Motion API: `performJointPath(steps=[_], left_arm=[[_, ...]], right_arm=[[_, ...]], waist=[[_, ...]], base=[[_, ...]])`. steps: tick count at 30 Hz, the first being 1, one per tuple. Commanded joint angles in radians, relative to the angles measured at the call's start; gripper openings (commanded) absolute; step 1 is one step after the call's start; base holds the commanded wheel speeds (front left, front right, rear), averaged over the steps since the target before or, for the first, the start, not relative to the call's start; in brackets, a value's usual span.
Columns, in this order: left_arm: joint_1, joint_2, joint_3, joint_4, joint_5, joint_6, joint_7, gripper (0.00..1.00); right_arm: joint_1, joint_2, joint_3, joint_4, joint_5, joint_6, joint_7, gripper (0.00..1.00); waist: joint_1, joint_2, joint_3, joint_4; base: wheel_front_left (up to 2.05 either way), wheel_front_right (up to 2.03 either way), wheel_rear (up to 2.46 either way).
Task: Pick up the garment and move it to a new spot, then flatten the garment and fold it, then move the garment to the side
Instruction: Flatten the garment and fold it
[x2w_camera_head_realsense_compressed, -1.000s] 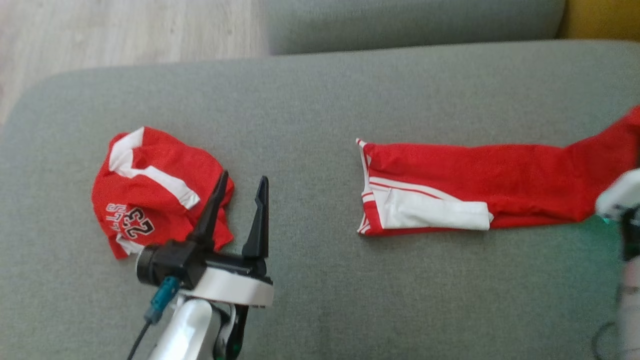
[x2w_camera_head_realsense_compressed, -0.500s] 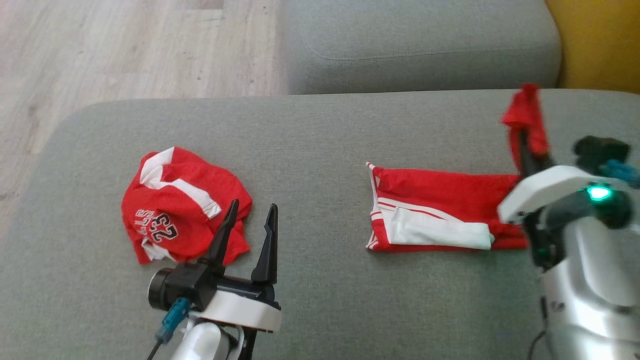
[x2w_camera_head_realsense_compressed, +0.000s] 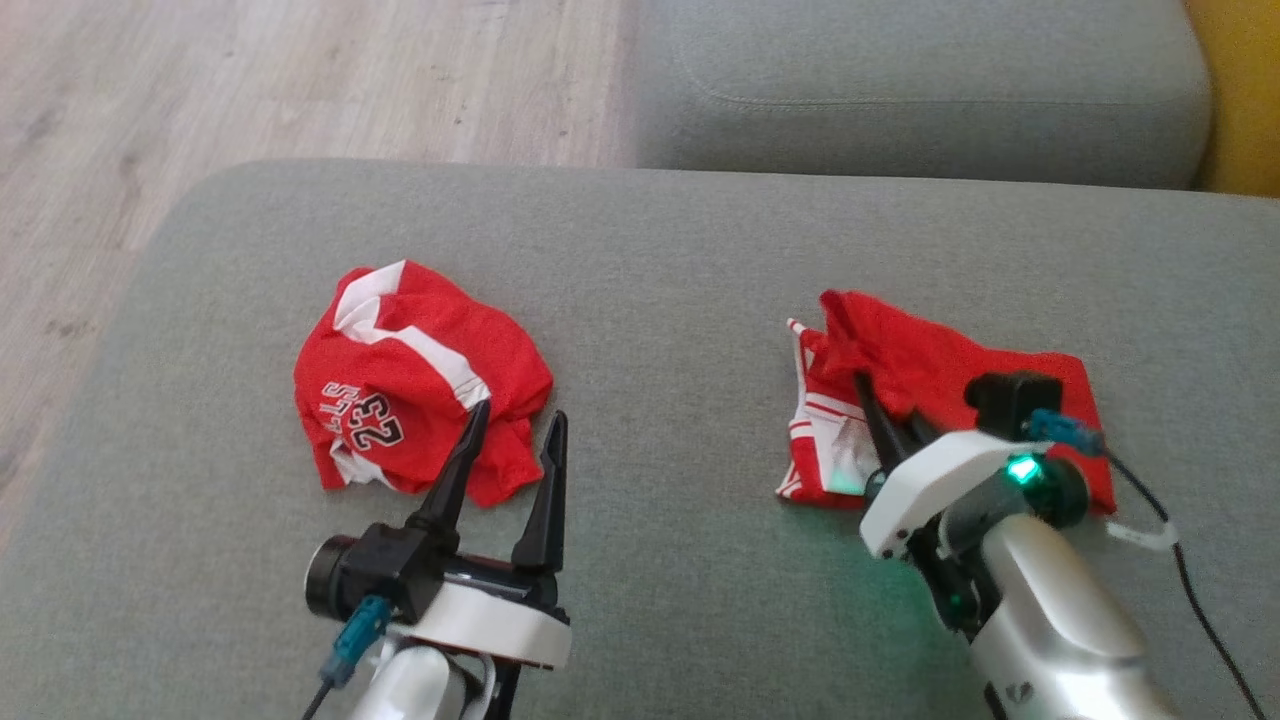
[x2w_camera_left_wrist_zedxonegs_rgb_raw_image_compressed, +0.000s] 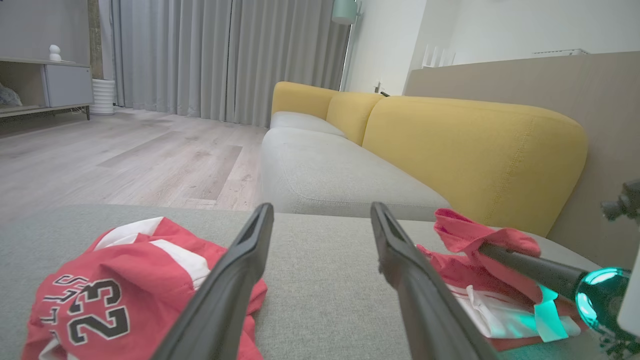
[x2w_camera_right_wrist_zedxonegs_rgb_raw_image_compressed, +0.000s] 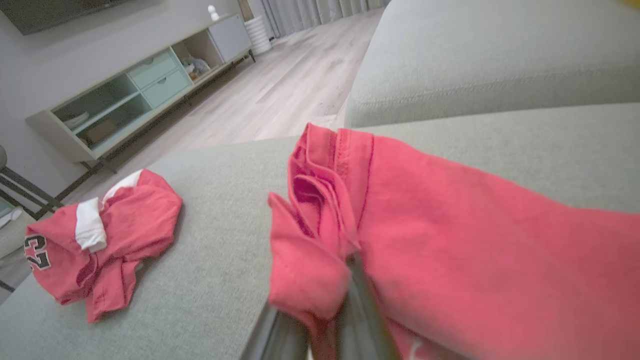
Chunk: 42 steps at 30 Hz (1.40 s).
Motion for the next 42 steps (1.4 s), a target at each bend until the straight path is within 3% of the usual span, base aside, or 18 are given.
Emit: performJointPath(steps=[1,9,10,11,15,19,25,31,37,42], left_arm=[[-0.046,0.007,0.022,-0.037,-0.001,0.009,-0.002,1.00],[-0.050,0.006,0.013,-0.036,-0.004,0.014,-0.002,1.00],[-0.050,0.006,0.013,-0.035,-0.005,0.015,-0.002,1.00],[-0.050,0.006,0.013,-0.034,-0.006,0.015,-0.003,1.00],[-0.046,0.010,0.017,-0.030,-0.011,0.020,-0.004,1.00],[-0.048,0.011,0.018,-0.029,-0.015,0.019,-0.005,1.00],[-0.039,0.013,0.040,-0.049,-0.023,0.029,-0.010,1.00],[-0.015,0.024,0.069,-0.037,-0.020,0.049,-0.012,1.00],[0.015,0.023,0.126,-0.040,-0.001,0.060,-0.014,1.00],[0.058,0.015,0.170,-0.060,0.041,0.054,-0.014,1.00]], right_arm=[[-0.027,0.008,0.050,0.006,0.016,-0.001,-0.029,0.00],[-0.055,0.008,0.113,0.139,0.012,-0.001,-0.076,0.00],[-0.056,0.008,0.134,0.144,0.013,-0.001,-0.078,0.15],[-0.053,0.008,0.160,0.140,0.026,-0.001,-0.077,1.00],[-0.044,0.008,0.270,0.080,0.090,-0.001,-0.072,1.00],[-0.057,0.008,0.304,-0.006,0.132,-0.001,-0.109,1.00],[-0.075,0.008,0.065,-0.063,-0.005,-0.001,-0.212,1.00],[0.058,-0.002,-0.143,-0.200,-0.192,-0.001,-0.227,1.00],[0.238,0.007,-0.270,-0.340,-0.261,-0.001,-0.229,1.00],[0.341,0.008,-0.285,-0.425,-0.226,-0.001,-0.229,1.00]], waist=[[0.0000,0.0000,0.010,0.015],[0.0000,0.0000,0.025,0.026],[0.0000,0.0000,0.025,0.025],[0.0000,0.0000,0.026,0.023],[0.0000,0.0000,0.021,0.006],[0.0000,0.0000,0.007,-0.012],[0.0000,0.0000,-0.019,-0.039],[0.0000,0.0000,-0.032,-0.052],[0.0000,0.0000,-0.036,-0.063],[0.0000,0.0000,-0.034,-0.074]], base=[[0.00,0.00,0.00],[0.00,0.00,0.00],[0.00,0.00,0.00],[0.00,0.00,0.00],[0.00,0.00,0.00],[0.00,0.00,0.00],[0.00,0.00,0.00],[0.00,0.00,0.00],[0.00,0.00,0.00],[0.00,0.00,0.00]])
